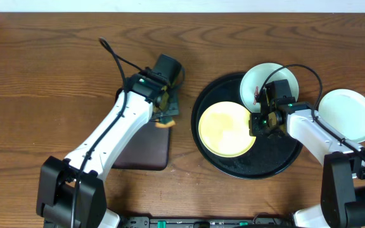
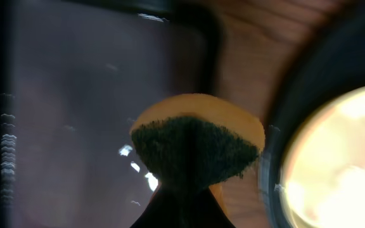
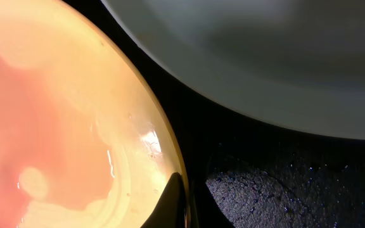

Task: Clean dirty plates on tray and stack at the side
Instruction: 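Place the sponge back on the small black tray with the left gripper, then lift and tilt the yellow plate with the right gripper toward the right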

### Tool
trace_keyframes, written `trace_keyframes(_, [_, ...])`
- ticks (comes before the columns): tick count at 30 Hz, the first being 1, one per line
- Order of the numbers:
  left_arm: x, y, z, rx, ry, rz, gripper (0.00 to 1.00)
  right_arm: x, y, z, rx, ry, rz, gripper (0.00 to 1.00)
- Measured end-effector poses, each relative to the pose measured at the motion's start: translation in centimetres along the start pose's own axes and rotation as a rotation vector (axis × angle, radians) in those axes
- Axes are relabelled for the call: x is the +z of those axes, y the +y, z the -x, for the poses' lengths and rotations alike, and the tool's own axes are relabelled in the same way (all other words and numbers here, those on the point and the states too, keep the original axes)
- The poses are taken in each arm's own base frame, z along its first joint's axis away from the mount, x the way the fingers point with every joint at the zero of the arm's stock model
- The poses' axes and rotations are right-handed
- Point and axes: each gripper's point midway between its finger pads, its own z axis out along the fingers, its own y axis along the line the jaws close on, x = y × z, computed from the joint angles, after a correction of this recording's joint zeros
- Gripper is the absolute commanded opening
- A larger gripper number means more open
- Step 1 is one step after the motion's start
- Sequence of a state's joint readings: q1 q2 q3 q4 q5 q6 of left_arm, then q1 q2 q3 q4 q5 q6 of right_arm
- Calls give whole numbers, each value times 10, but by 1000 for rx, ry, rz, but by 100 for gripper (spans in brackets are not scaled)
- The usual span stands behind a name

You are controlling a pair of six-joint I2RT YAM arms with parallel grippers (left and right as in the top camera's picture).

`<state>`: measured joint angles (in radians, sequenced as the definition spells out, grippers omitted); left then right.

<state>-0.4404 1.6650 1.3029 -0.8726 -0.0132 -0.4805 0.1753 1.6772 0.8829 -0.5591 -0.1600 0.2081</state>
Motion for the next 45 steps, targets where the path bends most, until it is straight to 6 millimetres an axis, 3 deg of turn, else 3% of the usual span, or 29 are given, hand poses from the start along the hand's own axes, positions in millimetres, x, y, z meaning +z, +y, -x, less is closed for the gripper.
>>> trace_keyframes(3, [14, 22, -2, -6, 1, 63, 11, 0, 0, 0, 0, 0, 0, 1])
trace_keyframes(7, [48, 45, -18, -12, 29, 117, 14, 0, 0, 0, -4, 0, 0, 1])
trace_keyframes(10, [64, 57, -36, -8, 78, 151, 32, 0, 0, 0, -17, 0, 0, 1])
trace_keyframes(13, [64, 58, -37, -3, 81, 157, 43, 0, 0, 0, -32, -1, 1, 1])
trace_keyframes(18, [43, 57, -29, 0, 34, 141, 64, -13, 3, 2, -47, -10, 6, 2])
trace_keyframes(24, [-15, 48, -5, -20, -150, 46, 78, -73, 16, 35, -119, -217, -43, 1])
trace_keyframes(29, [-51, 47, 2, -29, -254, -8, 82, -111, 20, 36, -183, -334, -167, 1])
trace_keyframes(38, [-57, 47, 3, -32, -268, -15, 83, -153, 18, 35, -292, -483, -438, 1])
trace_keyframes(45, [-57, 47, 3, -32, -268, -15, 83, -169, 46, 30, -468, -566, -589, 1])
